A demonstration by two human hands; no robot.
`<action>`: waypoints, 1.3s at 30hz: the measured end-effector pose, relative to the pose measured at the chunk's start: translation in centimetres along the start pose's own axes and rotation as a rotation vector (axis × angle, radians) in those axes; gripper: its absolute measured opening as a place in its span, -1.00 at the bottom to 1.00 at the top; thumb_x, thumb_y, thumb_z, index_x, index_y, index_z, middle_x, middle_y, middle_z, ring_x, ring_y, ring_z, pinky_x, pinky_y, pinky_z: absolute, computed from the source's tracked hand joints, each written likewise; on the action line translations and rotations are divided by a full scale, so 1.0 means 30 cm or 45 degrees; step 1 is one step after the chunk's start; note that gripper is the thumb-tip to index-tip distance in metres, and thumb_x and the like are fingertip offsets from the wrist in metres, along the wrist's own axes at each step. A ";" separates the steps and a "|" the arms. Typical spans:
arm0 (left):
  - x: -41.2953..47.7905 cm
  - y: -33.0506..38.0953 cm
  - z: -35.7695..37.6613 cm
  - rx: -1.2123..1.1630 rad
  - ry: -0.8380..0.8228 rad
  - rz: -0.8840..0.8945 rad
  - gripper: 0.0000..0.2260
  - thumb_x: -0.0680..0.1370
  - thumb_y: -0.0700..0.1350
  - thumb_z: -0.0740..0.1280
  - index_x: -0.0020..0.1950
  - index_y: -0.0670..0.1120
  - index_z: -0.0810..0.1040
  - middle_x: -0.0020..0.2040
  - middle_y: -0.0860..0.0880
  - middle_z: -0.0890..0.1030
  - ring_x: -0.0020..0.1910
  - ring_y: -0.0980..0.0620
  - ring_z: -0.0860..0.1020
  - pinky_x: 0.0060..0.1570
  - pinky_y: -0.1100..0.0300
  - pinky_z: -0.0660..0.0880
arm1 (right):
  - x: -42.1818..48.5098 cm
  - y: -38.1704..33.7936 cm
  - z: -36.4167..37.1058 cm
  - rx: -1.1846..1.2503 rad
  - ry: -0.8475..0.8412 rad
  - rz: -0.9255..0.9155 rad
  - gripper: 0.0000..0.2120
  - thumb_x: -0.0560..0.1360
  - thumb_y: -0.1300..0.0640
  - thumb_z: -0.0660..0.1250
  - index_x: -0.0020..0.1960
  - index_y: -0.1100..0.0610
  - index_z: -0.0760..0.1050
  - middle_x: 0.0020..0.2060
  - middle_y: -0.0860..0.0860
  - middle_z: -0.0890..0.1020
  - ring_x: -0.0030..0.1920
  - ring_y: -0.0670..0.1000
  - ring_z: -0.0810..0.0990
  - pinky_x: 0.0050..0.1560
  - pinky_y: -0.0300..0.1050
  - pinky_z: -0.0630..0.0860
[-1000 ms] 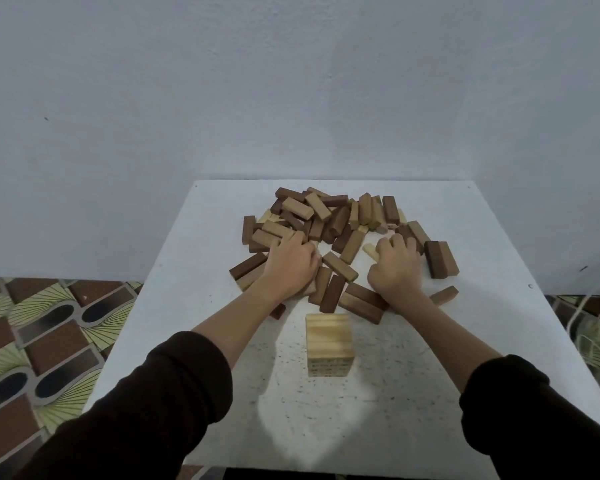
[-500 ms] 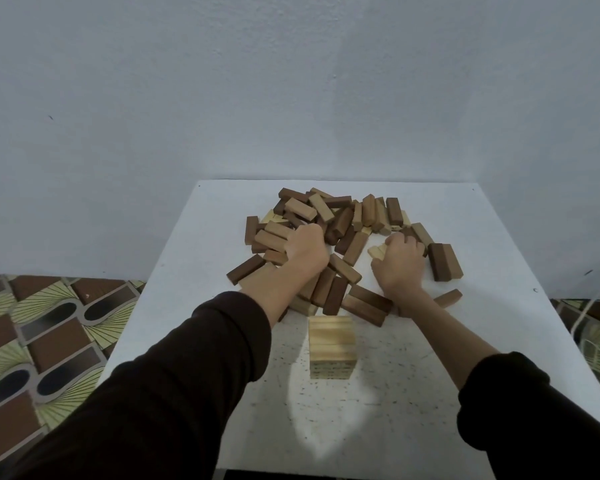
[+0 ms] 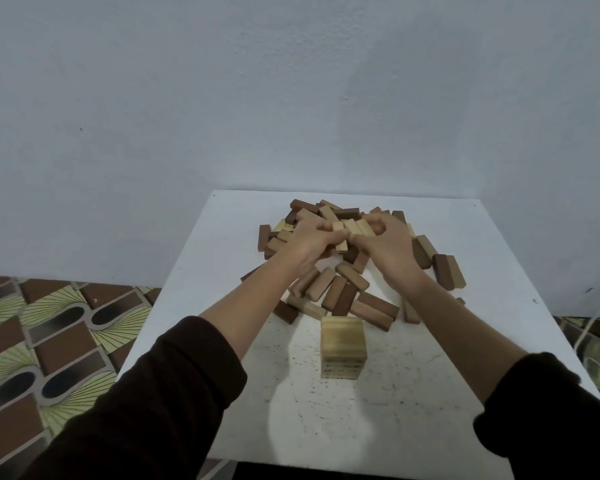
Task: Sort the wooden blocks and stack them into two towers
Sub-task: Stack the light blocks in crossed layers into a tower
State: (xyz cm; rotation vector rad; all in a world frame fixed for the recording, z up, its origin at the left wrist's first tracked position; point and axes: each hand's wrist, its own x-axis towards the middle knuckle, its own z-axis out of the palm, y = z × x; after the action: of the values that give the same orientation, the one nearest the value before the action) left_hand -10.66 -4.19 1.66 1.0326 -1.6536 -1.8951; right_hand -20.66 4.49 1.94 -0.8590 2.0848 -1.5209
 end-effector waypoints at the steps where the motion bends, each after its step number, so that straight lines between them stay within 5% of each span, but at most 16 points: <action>1: -0.020 0.000 -0.011 -0.079 0.020 -0.001 -0.90 0.51 -0.25 0.37 -0.20 -0.17 0.54 -0.32 -0.06 0.52 -0.45 0.11 0.41 -0.38 0.28 0.40 | -0.018 -0.021 0.008 0.001 -0.019 -0.032 -0.67 0.36 0.29 0.46 0.09 0.19 0.49 -0.07 0.05 0.54 -0.11 -0.07 0.53 -0.20 -0.38 0.48; 3: -0.056 -0.002 -0.029 -0.197 0.081 0.008 -0.85 0.52 -0.22 0.38 -0.24 -0.14 0.51 -0.31 -0.07 0.51 -0.42 0.07 0.38 -0.36 0.23 0.38 | -0.048 -0.057 0.022 -0.010 -0.041 -0.116 -0.67 0.34 0.35 0.46 0.06 0.18 0.49 -0.16 -0.03 0.52 -0.20 -0.19 0.47 -0.32 -0.50 0.40; 6: -0.111 -0.009 -0.067 -0.308 0.172 0.036 -0.83 0.51 -0.21 0.40 -0.28 -0.14 0.54 -0.33 -0.10 0.51 -0.39 0.00 0.38 -0.41 0.20 0.37 | -0.106 -0.106 0.057 -0.073 -0.059 -0.229 -0.71 0.36 0.35 0.44 0.04 0.17 0.50 -0.18 -0.09 0.52 -0.19 -0.21 0.46 -0.24 -0.55 0.36; 9: -0.162 -0.029 -0.120 -0.468 0.211 0.064 -0.87 0.46 -0.25 0.44 -0.30 -0.18 0.60 -0.24 -0.19 0.56 -0.17 -0.15 0.45 -0.07 -0.05 0.48 | -0.148 -0.133 0.098 -0.137 -0.066 -0.262 -0.83 0.48 0.30 0.32 0.07 0.18 0.51 -0.10 -0.05 0.57 -0.09 -0.13 0.51 0.00 -0.34 0.47; 13: -0.272 -0.085 -0.227 -0.414 0.255 0.046 -0.95 0.47 -0.26 0.42 -0.11 -0.24 0.62 -0.11 -0.23 0.58 -0.09 -0.13 0.48 0.16 -0.10 0.48 | -0.224 -0.154 0.170 -0.270 -0.123 -0.294 -0.80 0.52 0.36 0.20 0.07 0.20 0.52 -0.04 0.02 0.54 -0.24 -0.17 0.47 -0.34 -0.56 0.34; 15: -0.324 -0.130 -0.284 -0.333 0.273 0.063 -0.88 0.47 -0.29 0.41 -0.02 -0.30 0.59 -0.13 -0.19 0.62 -0.14 -0.09 0.55 0.12 -0.03 0.52 | -0.274 -0.152 0.214 -0.322 -0.173 -0.267 -0.81 0.51 0.33 0.23 0.04 0.15 0.53 -0.09 -0.04 0.53 -0.18 -0.11 0.52 -0.35 -0.49 0.35; 18: -0.385 -0.199 -0.363 -0.064 0.321 0.070 -0.81 0.44 -0.30 0.44 0.05 -0.24 0.60 -0.32 -0.06 0.61 -0.33 0.06 0.56 -0.18 0.20 0.57 | -0.335 -0.116 0.295 -0.433 -0.240 -0.224 -0.79 0.49 0.31 0.22 0.02 0.13 0.55 -0.06 0.02 0.59 0.00 0.01 0.52 -0.11 -0.22 0.40; 23: -0.423 -0.301 -0.442 0.403 0.324 0.068 -0.85 0.39 -0.26 0.50 -0.07 -0.15 0.63 -0.48 0.05 0.49 -0.47 0.12 0.44 -0.32 0.24 0.40 | -0.431 -0.015 0.394 -0.497 -0.346 -0.145 -0.90 0.50 0.33 0.26 -0.03 0.18 0.50 0.04 0.15 0.56 0.11 0.11 0.49 -0.01 -0.14 0.42; 27: -0.432 -0.333 -0.424 0.639 0.339 0.098 -0.80 0.38 -0.17 0.52 -0.02 -0.14 0.64 -0.34 0.01 0.51 -0.35 0.10 0.44 -0.29 0.30 0.36 | -0.459 0.064 0.417 -0.469 -0.261 -0.106 -0.90 0.50 0.29 0.31 -0.16 0.16 0.44 0.05 0.12 0.46 -0.13 -0.02 0.44 -0.14 -0.22 0.33; 35: -0.422 -0.359 -0.425 0.951 0.392 0.109 -0.63 0.38 -0.08 0.52 0.14 -0.15 0.61 0.03 -0.05 0.47 -0.02 0.04 0.47 -0.10 0.35 0.29 | -0.466 0.128 0.406 -0.619 -0.301 0.008 -0.89 0.50 0.26 0.24 -0.17 0.08 0.45 -0.15 0.02 0.53 -0.14 0.04 0.53 -0.12 0.07 0.57; 39: -0.446 -0.346 -0.441 0.913 0.237 0.084 -0.38 0.35 -0.03 0.54 0.36 -0.09 0.43 0.20 -0.03 0.41 -0.01 0.06 0.47 -0.05 0.33 0.34 | -0.469 0.131 0.393 -0.496 -0.357 -0.006 -0.89 0.51 0.27 0.28 0.01 0.12 0.48 -0.02 0.00 0.50 -0.07 0.01 0.51 -0.01 0.01 0.55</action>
State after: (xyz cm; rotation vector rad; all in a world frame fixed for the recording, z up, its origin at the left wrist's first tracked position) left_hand 9.45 -0.99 -5.17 1.3344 -2.2683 -1.1148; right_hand -3.76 6.92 -5.84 -1.1397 2.1923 -0.9389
